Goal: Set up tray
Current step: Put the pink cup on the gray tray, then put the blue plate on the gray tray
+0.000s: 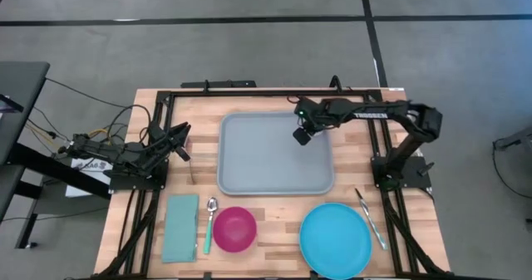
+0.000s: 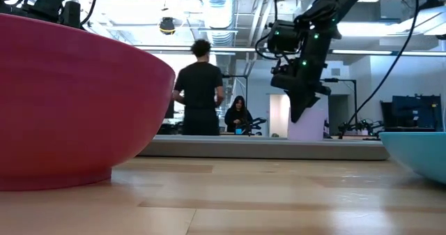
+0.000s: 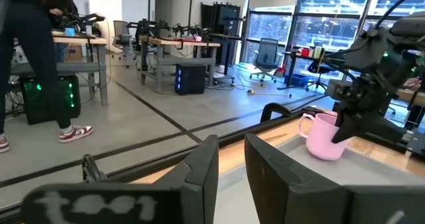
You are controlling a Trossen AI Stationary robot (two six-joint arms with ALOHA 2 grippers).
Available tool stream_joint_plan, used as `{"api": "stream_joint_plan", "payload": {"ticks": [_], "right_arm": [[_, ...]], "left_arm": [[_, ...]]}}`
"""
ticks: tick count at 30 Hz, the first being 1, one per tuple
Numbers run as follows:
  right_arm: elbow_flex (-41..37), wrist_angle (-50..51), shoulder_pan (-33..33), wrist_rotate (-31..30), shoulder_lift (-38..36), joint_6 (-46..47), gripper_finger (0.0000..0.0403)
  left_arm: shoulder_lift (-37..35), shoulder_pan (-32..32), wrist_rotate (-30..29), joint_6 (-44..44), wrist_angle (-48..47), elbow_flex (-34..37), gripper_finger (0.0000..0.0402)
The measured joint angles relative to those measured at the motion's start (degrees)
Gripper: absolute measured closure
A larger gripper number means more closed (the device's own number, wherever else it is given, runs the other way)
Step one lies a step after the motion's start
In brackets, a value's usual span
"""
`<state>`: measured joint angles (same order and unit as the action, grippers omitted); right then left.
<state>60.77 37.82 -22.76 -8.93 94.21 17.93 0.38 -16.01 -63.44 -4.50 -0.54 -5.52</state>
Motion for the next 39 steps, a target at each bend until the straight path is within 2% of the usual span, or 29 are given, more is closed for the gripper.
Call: {"api": "stream_joint_plan", "payload": {"ticks": [8, 14, 24, 31, 39], "right_arm": [[4.21, 5.71, 0.11, -0.07, 2.64, -0.46, 0.0337], [6.9, 7.8, 0.11, -0.12, 1.57, -0.5, 0.0331], [16.27, 21.93, 1.85, -0.15, 0.6, -0.42, 0.0331], [23.82, 32.39, 7.19, -0.15, 0.6, 2.02, 0.0331], [29.16, 46.61, 17.82, -0.11, 0.62, 7.24, 0.0331]], "left_arm": [[0.0, -0.02, -0.17, 0.38, 0.0, 0.0, 0.0339], [0.0, -0.01, -0.26, 0.42, 0.0, 0.0, 0.0339], [0.0, -0.02, -0.25, 0.45, 0.0, 0.0, 0.0339], [0.0, -0.02, -0.25, 0.45, 0.01, 0.0, 0.0339], [0.0, -0.02, 0.13, -2.75, 0.2, 0.0, 0.0339]]}}
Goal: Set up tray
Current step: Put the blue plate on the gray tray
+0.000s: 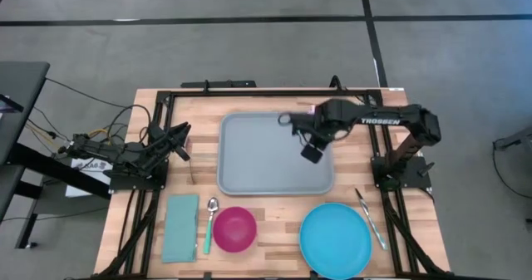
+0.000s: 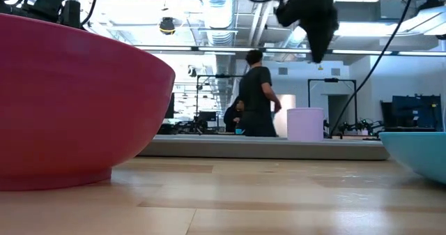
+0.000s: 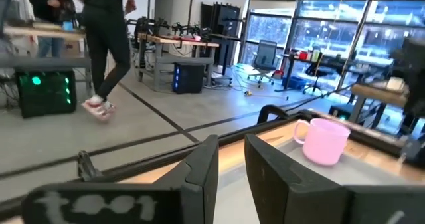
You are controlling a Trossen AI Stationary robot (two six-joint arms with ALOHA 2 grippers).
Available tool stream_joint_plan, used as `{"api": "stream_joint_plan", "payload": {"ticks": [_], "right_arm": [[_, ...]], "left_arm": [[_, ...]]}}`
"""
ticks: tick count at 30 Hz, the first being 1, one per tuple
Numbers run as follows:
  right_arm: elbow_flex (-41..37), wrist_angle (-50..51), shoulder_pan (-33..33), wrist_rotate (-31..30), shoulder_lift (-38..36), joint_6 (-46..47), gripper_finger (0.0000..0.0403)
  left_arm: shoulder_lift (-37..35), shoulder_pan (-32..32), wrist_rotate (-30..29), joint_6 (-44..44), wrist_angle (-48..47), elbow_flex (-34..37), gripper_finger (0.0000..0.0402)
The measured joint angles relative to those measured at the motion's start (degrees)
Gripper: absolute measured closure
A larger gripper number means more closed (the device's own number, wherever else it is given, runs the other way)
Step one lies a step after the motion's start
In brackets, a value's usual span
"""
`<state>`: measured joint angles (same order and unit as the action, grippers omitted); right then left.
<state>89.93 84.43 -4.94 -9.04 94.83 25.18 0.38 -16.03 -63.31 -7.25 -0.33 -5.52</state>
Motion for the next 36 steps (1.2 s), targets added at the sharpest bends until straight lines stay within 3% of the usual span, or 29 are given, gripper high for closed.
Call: {"api": "stream_joint_plan", "payload": {"ticks": [5, 7, 12, 14, 18, 23, 28, 36], "right_arm": [[0.0, 5.39, 8.23, 0.04, 0.0, 5.77, 0.0331], [0.0, 5.66, 11.87, 0.03, 0.0, 7.68, 0.0331], [0.0, 5.6, 20.36, 0.09, -0.35, 12.34, 0.0331], [0.0, 5.58, 23.81, 0.06, -0.35, 14.44, 0.0331], [0.0, 5.28, 31.26, -0.34, -0.35, 17.0, 0.0331], [0.0, 5.32, 39.67, -3.27, -0.35, 23.51, 0.0331], [-0.27, 5.41, 46.25, -6.53, -0.35, 31.95, 0.0331], [-5.43, 5.17, 53.99, -6.87, -0.35, 44.37, 0.0331]], "left_arm": [[0.0, 0.02, 2.16, -2.31, 2.91, 0.0, 0.0339], [0.0, 0.02, 8.99, 2.19, 7.21, 0.0, 0.0339], [2.47, 0.01, 33.46, 14.46, 22.17, 0.0, 0.0339], [4.99, -0.04, 38.18, 16.45, 26.26, 0.0, 0.0339], [12.15, -0.02, 36.87, 17.21, 31.21, -0.81, 0.0339], [24.38, 0.02, 33.43, 15.19, 31.79, -7.18, 0.0339], [40.12, 0.02, 33.92, 14.36, 31.87, -17.51, 0.0339], [64.11, 0.02, 32.22, 12.25, 28.58, -37.0, 0.0339]]}}
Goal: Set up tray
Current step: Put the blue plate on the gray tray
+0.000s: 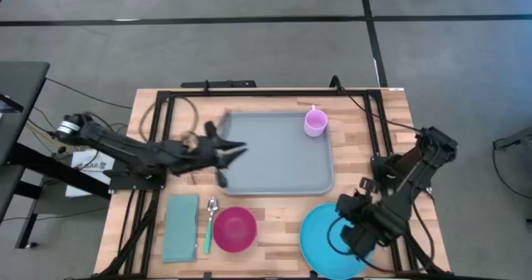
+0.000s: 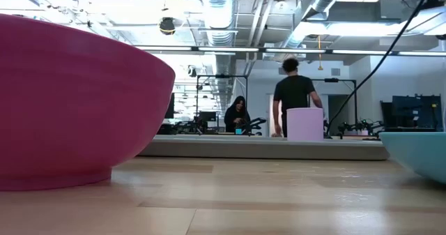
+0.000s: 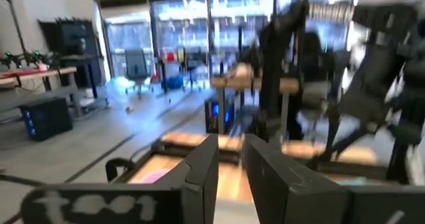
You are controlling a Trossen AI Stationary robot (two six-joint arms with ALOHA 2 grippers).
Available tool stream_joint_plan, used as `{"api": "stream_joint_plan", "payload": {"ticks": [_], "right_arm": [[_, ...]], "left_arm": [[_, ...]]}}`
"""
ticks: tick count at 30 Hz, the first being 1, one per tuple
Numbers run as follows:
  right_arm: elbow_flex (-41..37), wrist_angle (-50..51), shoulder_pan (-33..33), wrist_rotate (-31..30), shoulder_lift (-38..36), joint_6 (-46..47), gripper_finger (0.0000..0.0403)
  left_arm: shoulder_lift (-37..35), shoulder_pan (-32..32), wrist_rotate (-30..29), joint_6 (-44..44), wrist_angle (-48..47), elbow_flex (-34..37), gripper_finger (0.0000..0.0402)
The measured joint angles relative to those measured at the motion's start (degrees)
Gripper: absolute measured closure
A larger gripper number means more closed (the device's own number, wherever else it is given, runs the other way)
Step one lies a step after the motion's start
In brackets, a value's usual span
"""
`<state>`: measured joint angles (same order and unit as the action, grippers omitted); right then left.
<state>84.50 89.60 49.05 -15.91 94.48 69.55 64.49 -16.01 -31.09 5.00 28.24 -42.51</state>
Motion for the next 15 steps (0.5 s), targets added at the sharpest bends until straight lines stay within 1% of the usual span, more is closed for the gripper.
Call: {"api": "stream_joint_plan", "payload": {"ticks": [2, 3, 7, 9, 11, 15], "right_arm": [[-1.64, -0.13, 1.25, 0.25, 0.0, 1.59, 0.0331], [-2.37, -0.05, 1.47, 0.23, 0.0, 2.25, 0.0331], [-4.79, -1.53, 1.08, -0.89, 0.0, 2.54, 0.0331], [-6.57, -4.79, 0.06, -0.9, -0.04, 2.48, 0.0331], [-8.04, -8.91, -0.94, 0.57, -0.02, 1.67, 0.0331], [-10.77, -18.04, -3.29, 6.8, -0.02, -4.05, 0.0331]], "left_arm": [[4.94, 0.0, 0.05, 1.02, -3.22, -4.31, 0.0339], [7.17, -0.02, -0.96, 1.22, -4.69, -6.43, 0.0339], [13.91, -0.02, -8.54, -0.59, -9.16, -14.65, 0.0339], [16.06, -0.12, -10.64, -1.81, -13.49, -18.15, 0.0339], [17.39, -0.54, -10.88, -2.67, -19.03, -20.91, 0.0339], [18.14, -1.33, -11.11, -5.46, -27.04, -23.86, 0.0339]]}}
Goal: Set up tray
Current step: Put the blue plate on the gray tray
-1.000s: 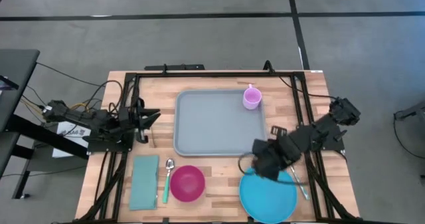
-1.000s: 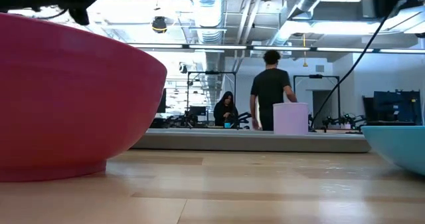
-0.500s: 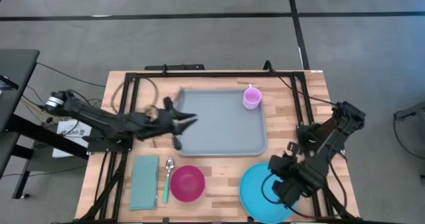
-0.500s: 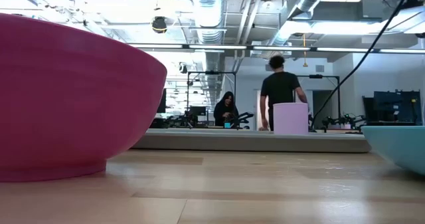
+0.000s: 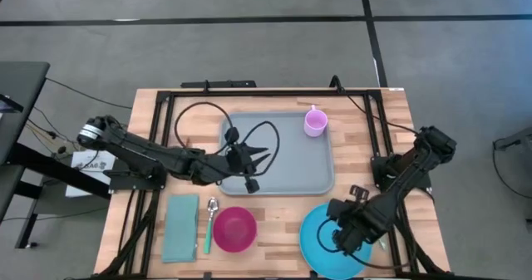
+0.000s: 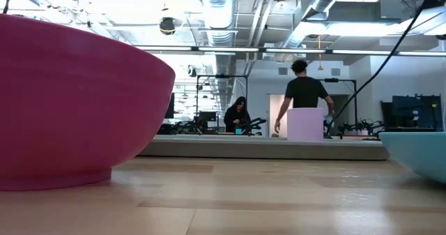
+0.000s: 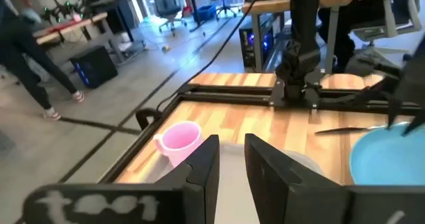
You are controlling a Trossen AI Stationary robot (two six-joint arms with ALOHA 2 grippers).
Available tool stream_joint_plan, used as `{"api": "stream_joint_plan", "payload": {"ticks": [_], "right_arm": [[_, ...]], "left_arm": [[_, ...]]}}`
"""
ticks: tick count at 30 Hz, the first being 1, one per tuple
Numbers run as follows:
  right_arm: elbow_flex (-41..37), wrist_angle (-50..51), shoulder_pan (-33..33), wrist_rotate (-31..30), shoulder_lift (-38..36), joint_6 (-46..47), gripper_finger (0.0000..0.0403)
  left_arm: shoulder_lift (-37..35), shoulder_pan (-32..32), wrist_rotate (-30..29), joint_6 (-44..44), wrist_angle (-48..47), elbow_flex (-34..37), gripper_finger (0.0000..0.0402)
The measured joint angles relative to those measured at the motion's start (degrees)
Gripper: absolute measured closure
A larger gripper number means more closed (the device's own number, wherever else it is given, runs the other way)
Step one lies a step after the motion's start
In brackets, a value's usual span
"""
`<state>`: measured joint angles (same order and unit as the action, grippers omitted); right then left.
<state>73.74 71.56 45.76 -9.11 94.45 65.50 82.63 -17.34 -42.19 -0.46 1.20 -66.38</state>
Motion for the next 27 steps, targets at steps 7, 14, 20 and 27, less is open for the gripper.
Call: {"api": "stream_joint_plan", "payload": {"ticks": [7, 14, 20, 27], "right_arm": [[-0.18, 4.64, -5.5, 1.52, 0.02, -4.71, 0.0331], [-0.18, 8.87, -9.86, 1.49, 0.02, -8.58, 0.0331], [-0.2, 13.05, -12.51, 1.13, -0.3, -14.44, 0.0331], [-6.43, 12.5, -13.29, -3.68, -9.49, -9.78, 0.0331]], "left_arm": [[-0.52, -0.14, -2.84, -2.06, -2.07, -0.21, 0.0339], [-0.52, -0.14, -3.47, -2.24, -4.65, -0.17, 0.0339], [-0.52, -0.14, -3.54, -2.26, -4.86, -0.17, 0.0339], [-0.52, -0.14, -3.54, -2.24, -5.15, -0.17, 0.0339]]}}
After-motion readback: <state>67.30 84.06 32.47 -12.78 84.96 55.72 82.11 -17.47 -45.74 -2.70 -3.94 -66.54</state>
